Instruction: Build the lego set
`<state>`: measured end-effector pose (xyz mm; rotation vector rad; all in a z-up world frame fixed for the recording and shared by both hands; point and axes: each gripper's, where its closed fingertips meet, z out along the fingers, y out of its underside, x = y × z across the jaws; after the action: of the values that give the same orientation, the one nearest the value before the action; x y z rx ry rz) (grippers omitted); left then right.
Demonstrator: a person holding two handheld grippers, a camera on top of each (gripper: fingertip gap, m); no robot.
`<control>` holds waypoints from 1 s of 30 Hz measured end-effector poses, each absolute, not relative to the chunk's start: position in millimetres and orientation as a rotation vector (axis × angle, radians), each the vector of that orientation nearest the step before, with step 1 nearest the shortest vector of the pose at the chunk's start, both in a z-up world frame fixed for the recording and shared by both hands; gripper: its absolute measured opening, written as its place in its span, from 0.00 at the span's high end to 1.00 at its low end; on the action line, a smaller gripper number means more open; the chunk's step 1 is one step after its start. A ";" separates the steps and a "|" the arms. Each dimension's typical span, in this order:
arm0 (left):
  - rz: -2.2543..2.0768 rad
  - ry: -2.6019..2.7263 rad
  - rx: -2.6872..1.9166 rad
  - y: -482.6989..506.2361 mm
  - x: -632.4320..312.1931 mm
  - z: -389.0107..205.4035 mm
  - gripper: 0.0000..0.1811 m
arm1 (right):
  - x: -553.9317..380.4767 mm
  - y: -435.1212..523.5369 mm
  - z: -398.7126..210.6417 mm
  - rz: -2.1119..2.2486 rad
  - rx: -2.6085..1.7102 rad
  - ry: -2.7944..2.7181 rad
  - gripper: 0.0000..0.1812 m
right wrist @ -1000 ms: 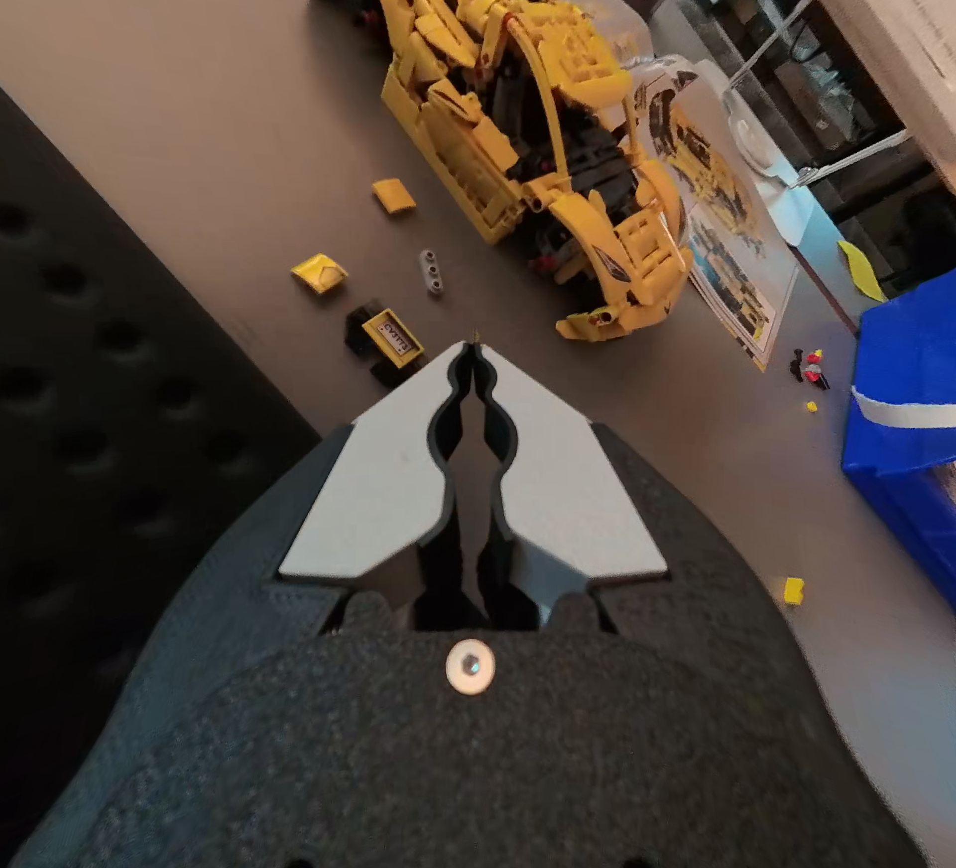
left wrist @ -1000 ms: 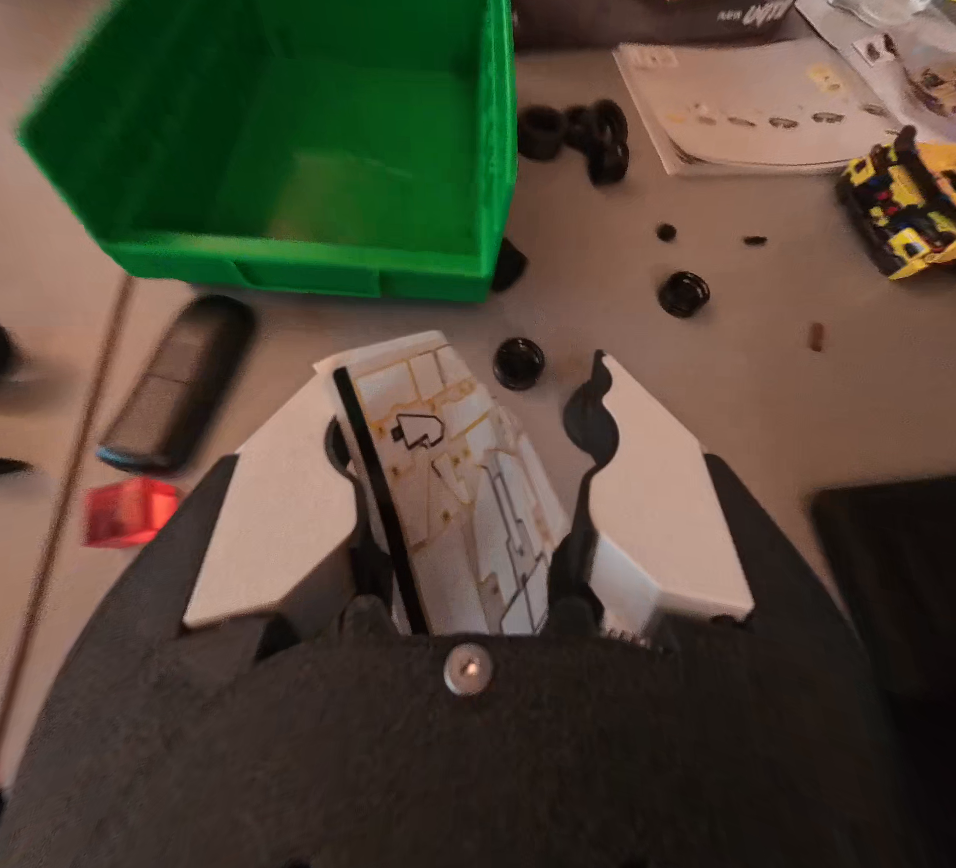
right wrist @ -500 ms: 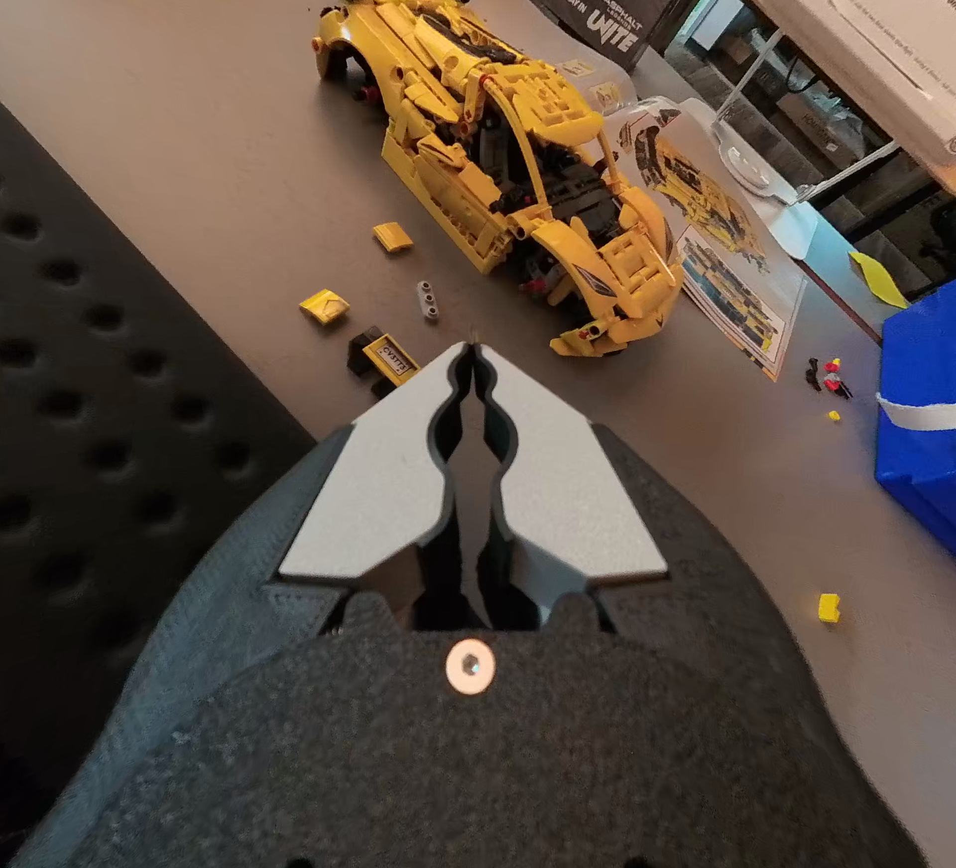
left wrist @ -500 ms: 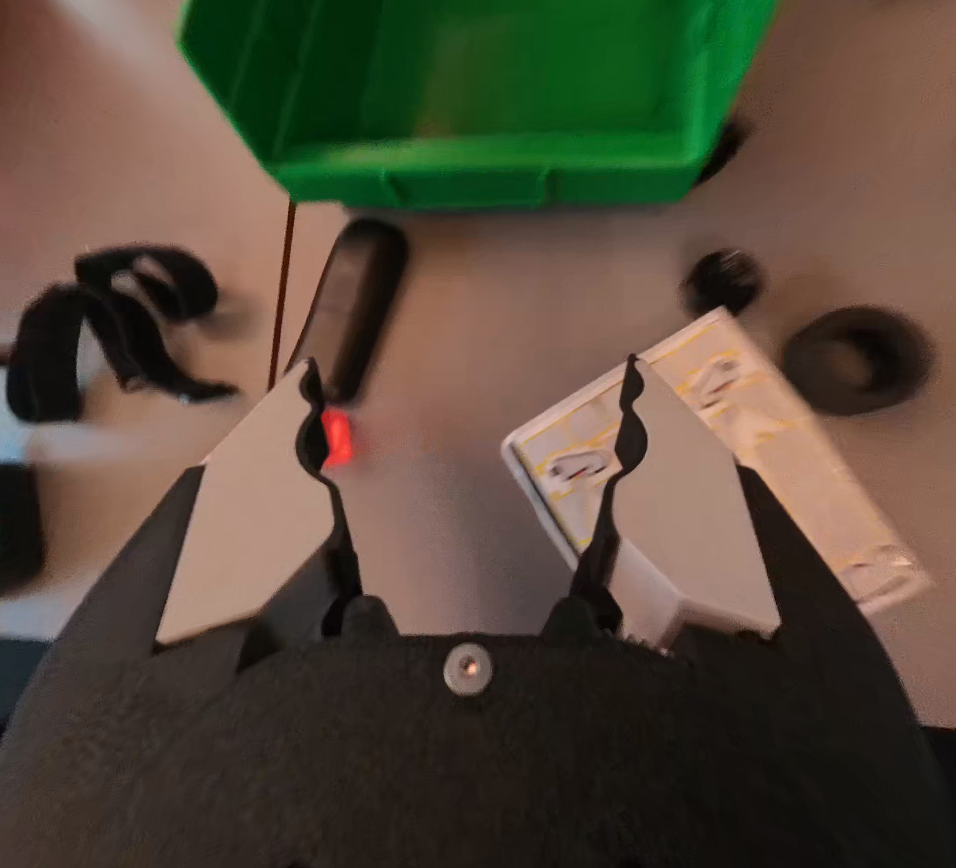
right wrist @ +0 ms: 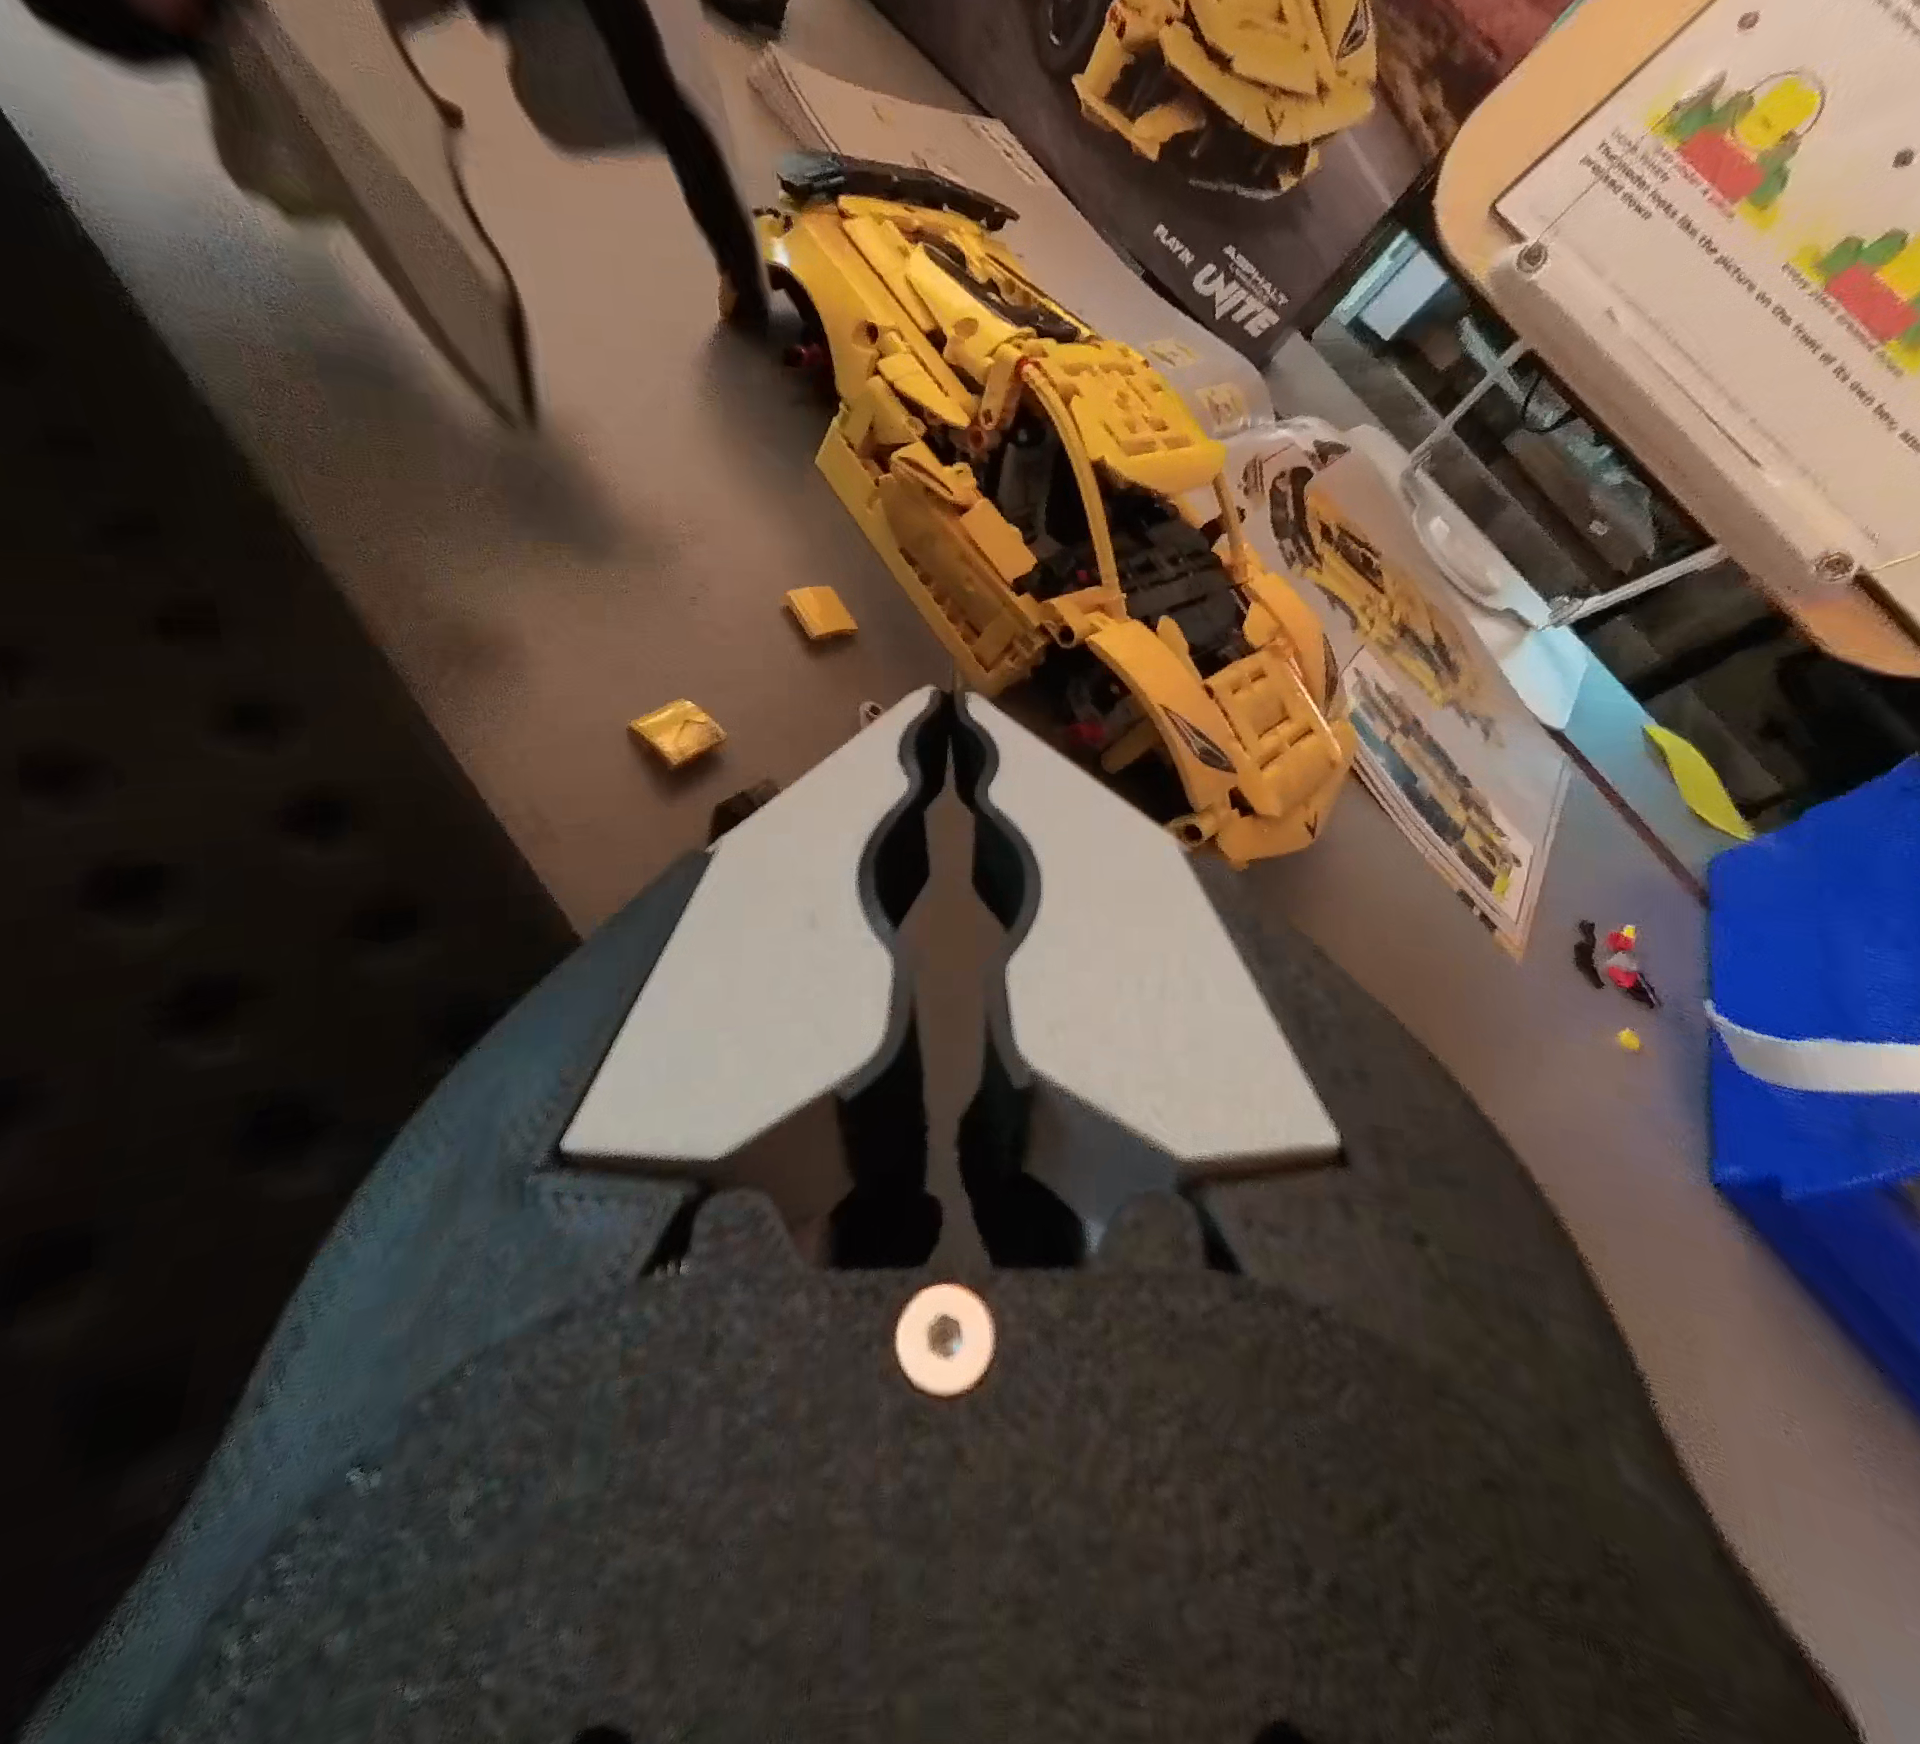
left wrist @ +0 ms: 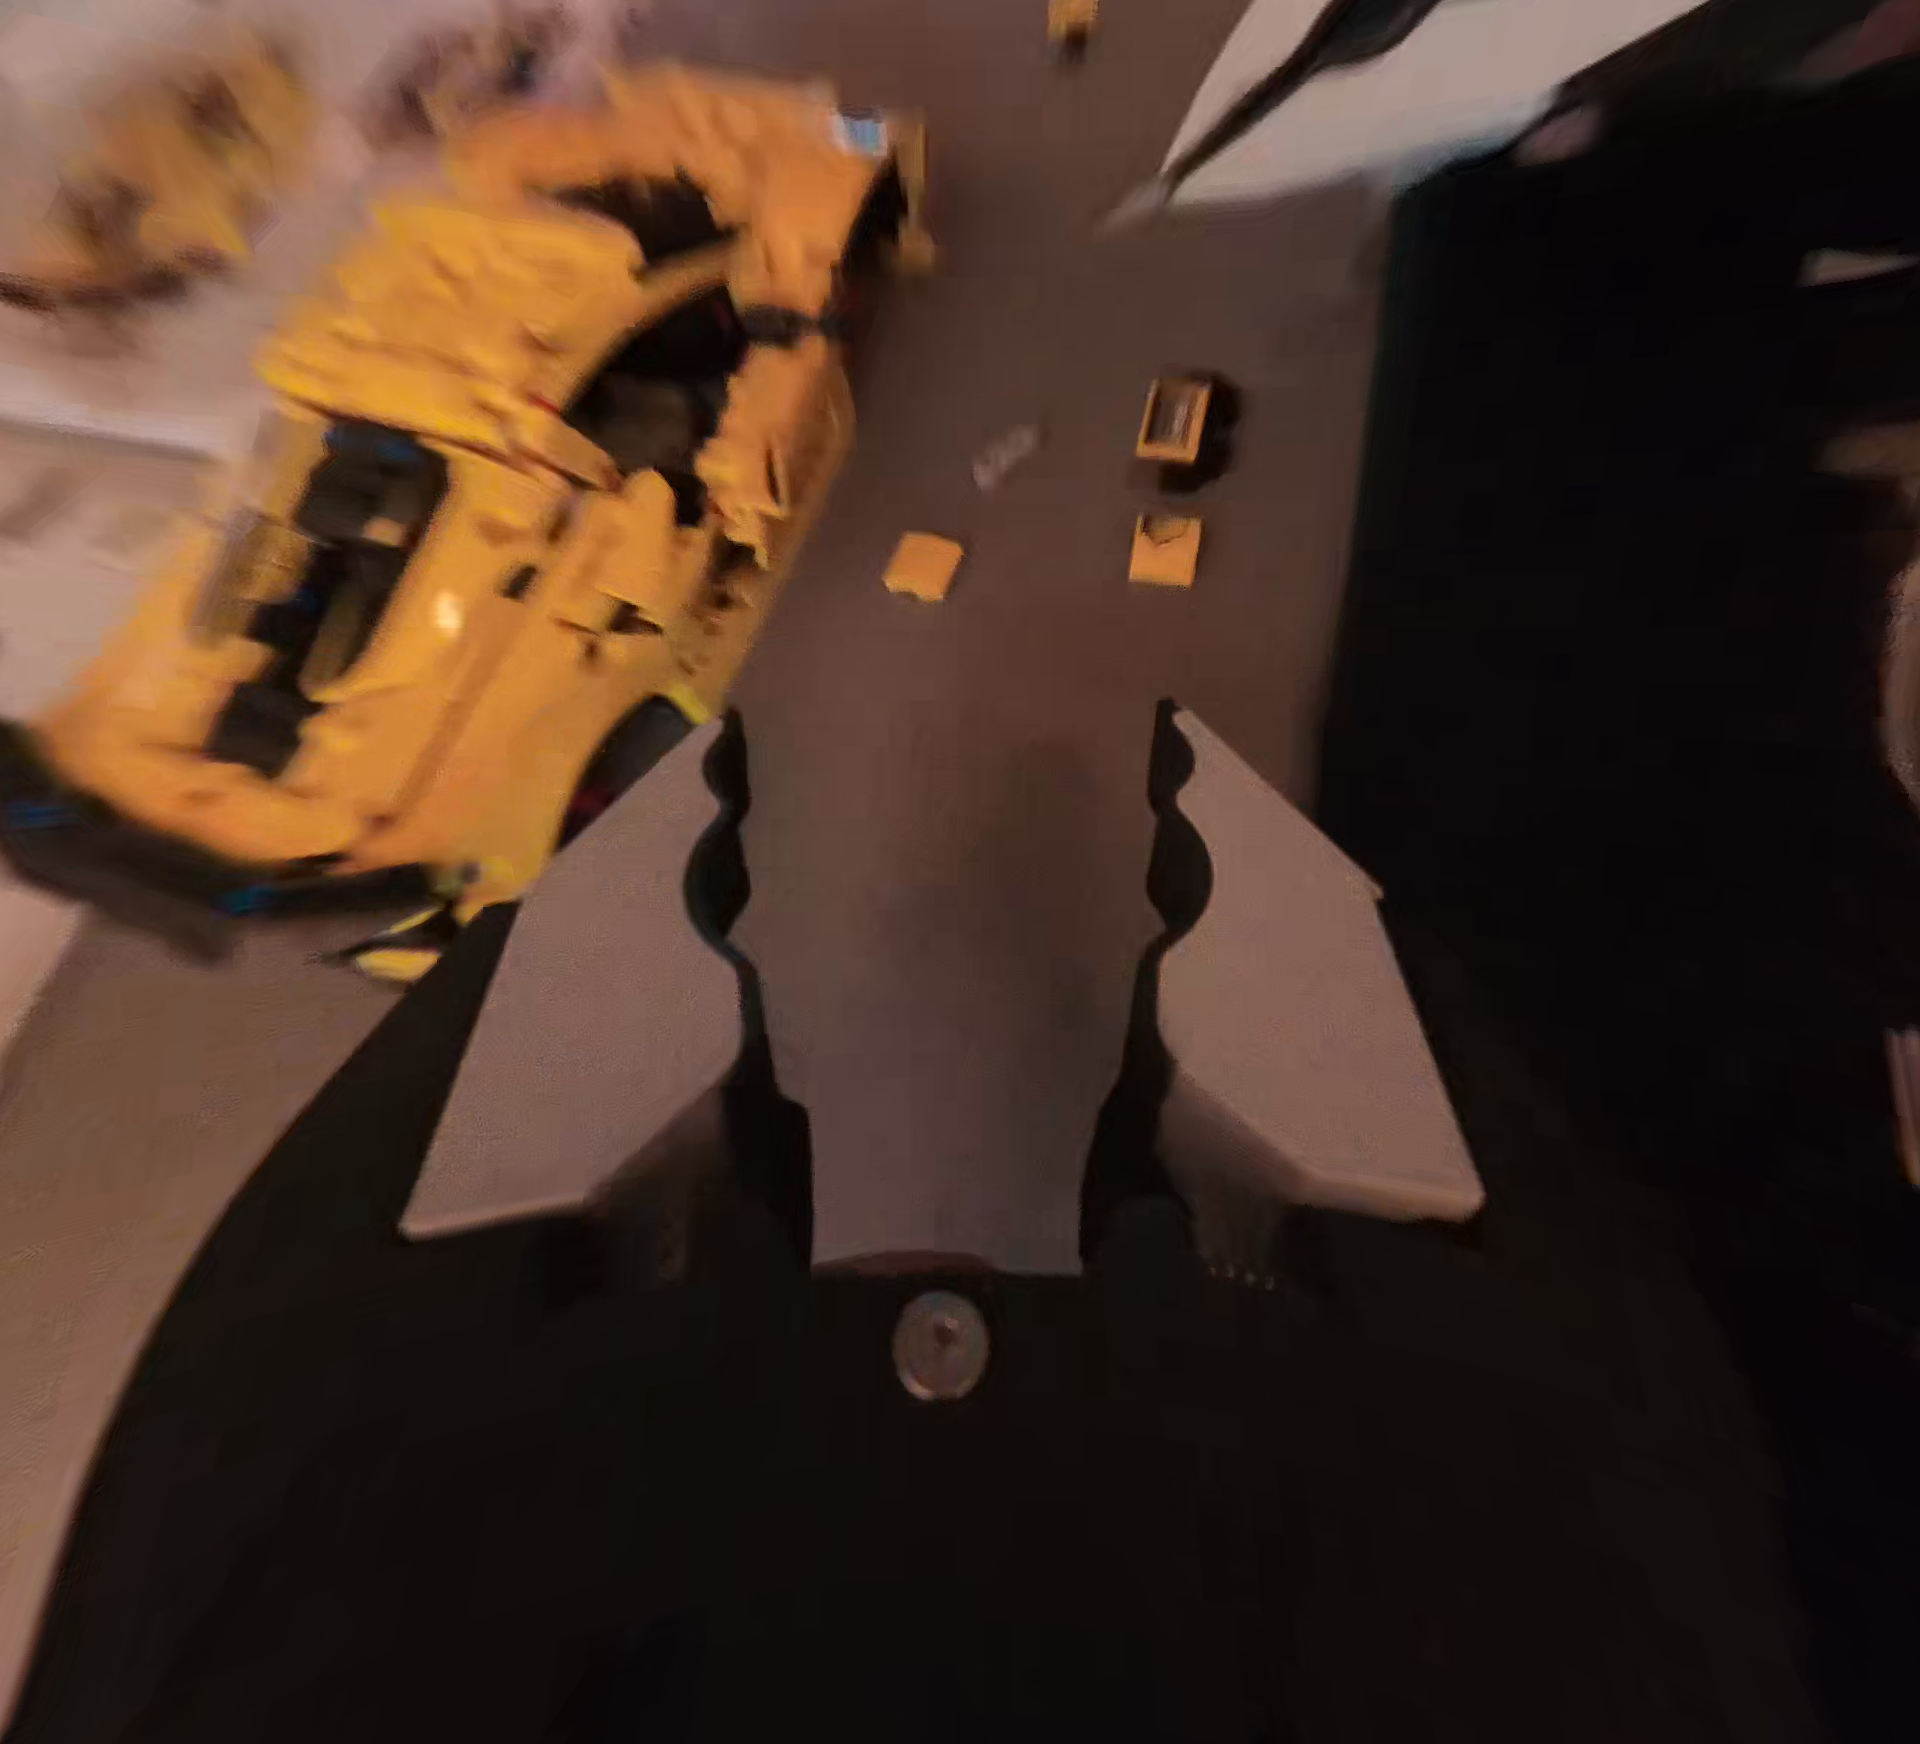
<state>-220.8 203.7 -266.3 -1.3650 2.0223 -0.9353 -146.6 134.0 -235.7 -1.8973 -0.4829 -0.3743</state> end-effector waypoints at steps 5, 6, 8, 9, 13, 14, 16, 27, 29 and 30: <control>-0.848 1.760 -1.824 204.7 -191.3 -282.8 0.59 | -144.1 132.7 -236.8 -0.321 -1.918 -0.452 1.00; -0.883 1.680 -1.861 200.3 -186.2 -281.3 0.62 | -142.9 132.7 -236.0 -0.295 -1.920 -0.434 1.00; -0.904 1.606 -1.887 192.3 -178.6 -282.4 0.69 | -138.7 132.7 -233.5 -0.255 -1.920 -0.387 1.00; -0.853 1.597 -1.894 193.8 -177.7 -284.3 0.70 | -136.6 132.4 -232.4 -0.239 -1.920 -0.366 1.00; -0.783 1.553 -1.937 196.2 -171.8 -287.0 0.74 | -127.4 128.9 -227.3 -0.223 -1.903 -0.297 1.00; -0.798 1.562 -1.973 192.5 -170.3 -291.1 0.74 | -126.0 127.7 -224.8 -0.217 -1.889 -0.282 1.00; -0.797 1.566 -2.020 188.2 -168.5 -296.2 0.74 | -124.7 125.6 -221.6 -0.190 -1.874 -0.262 1.00; -0.862 1.564 -2.057 178.6 -164.1 -295.8 0.82 | -120.5 119.6 -209.9 -0.003 -1.821 -0.173 1.00; -0.983 1.647 -2.040 157.3 -159.1 -293.9 0.82 | -120.7 120.2 -210.8 -0.007 -1.826 -0.175 1.00; -1.001 1.676 -2.030 153.1 -158.8 -293.6 0.82 | -120.8 120.5 -211.7 -0.009 -1.832 -0.177 1.00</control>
<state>-158.8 153.1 -293.6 -2.0300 1.6757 -1.0012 -120.8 120.5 -211.7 -1.8318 -0.1773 -0.0095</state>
